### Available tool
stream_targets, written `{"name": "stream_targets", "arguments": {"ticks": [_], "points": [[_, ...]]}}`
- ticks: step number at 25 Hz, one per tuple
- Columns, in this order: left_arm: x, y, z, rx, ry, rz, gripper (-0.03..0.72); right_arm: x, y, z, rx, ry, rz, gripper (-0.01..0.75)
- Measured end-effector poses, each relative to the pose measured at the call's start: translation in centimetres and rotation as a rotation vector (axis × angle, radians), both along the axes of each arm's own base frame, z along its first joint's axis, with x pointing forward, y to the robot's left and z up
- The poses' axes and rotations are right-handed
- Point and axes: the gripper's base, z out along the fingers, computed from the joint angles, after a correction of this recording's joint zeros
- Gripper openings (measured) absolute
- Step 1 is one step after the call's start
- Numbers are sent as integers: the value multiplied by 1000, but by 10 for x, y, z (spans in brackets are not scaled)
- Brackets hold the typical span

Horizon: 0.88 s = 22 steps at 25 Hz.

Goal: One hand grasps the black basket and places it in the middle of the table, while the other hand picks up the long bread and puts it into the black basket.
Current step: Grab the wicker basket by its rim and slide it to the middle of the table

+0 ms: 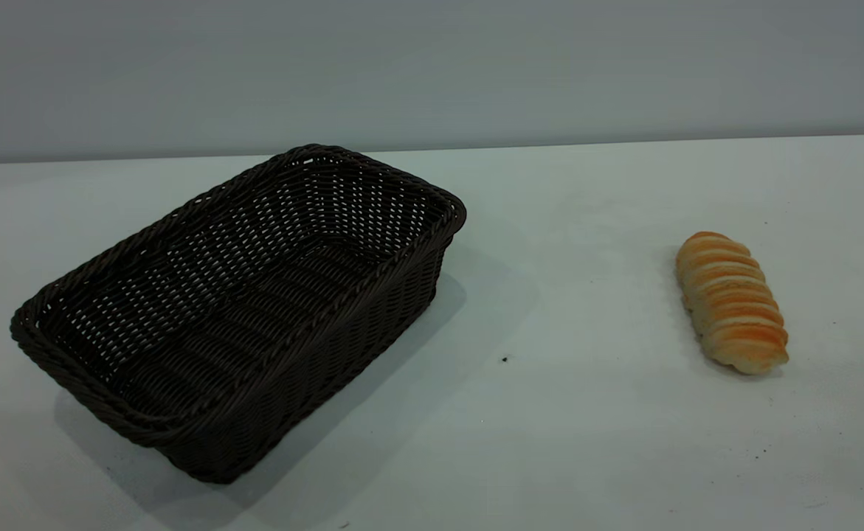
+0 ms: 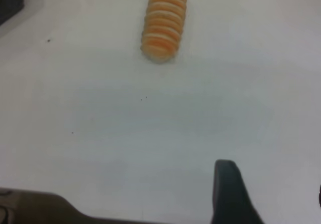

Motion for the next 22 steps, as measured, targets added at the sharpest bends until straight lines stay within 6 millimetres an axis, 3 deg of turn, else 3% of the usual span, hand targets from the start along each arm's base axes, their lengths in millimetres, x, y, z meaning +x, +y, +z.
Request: {"name": "stream_targets", "arguments": {"ticks": [16, 22], "points": [[0, 0, 1, 0, -7, 0, 544, 0, 0, 0, -3, 0, -1, 400], [8, -7, 17, -88, -173, -35, 544, 4, 0, 15, -18, -140, 20, 396]]}}
